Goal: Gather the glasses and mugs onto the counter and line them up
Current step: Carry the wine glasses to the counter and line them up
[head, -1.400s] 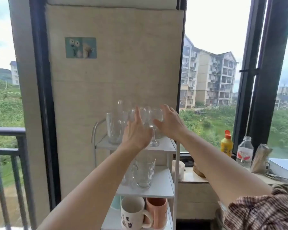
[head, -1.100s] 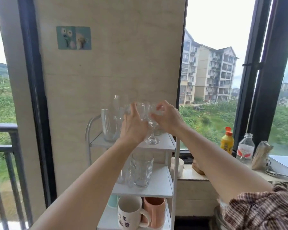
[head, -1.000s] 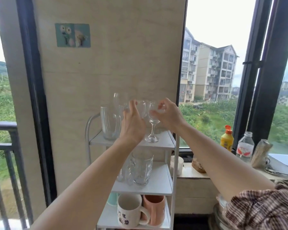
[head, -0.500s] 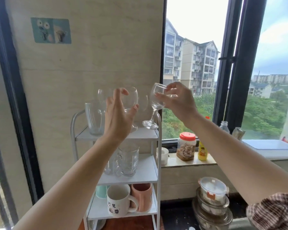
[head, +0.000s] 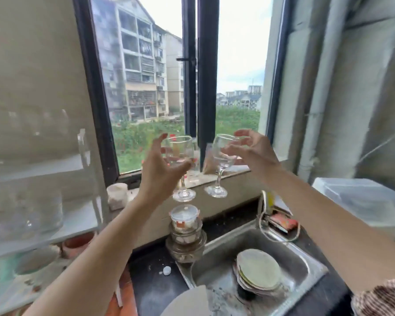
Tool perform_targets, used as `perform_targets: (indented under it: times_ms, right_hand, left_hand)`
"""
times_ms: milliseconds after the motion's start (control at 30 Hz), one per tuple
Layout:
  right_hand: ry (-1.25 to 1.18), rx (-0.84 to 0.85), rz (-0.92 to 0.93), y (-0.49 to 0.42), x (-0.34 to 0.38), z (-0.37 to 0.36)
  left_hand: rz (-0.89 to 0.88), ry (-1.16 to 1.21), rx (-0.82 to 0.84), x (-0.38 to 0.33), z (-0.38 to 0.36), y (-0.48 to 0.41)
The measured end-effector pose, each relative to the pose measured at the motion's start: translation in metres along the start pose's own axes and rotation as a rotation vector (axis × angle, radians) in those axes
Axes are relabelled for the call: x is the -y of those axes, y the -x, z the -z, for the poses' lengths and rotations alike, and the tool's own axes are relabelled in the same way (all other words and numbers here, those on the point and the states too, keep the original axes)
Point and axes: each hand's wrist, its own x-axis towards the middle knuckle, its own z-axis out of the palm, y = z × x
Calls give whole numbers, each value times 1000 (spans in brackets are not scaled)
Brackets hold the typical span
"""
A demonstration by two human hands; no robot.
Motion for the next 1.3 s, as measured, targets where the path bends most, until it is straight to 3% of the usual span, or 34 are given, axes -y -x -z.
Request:
perform_targets:
  times_ms: [500, 967, 1300]
  right_hand:
    - [312, -285, -327, 165, -76, 420]
    - [532, -670, -491, 235, -137, 725]
    - [574, -834, -680, 246, -202, 907]
  left_hand:
    - [178, 443, 609, -151, -400, 152]
    - [-37, 548, 1086, -282, -736, 219]
    - [-128, 481, 1289, -356, -951, 254]
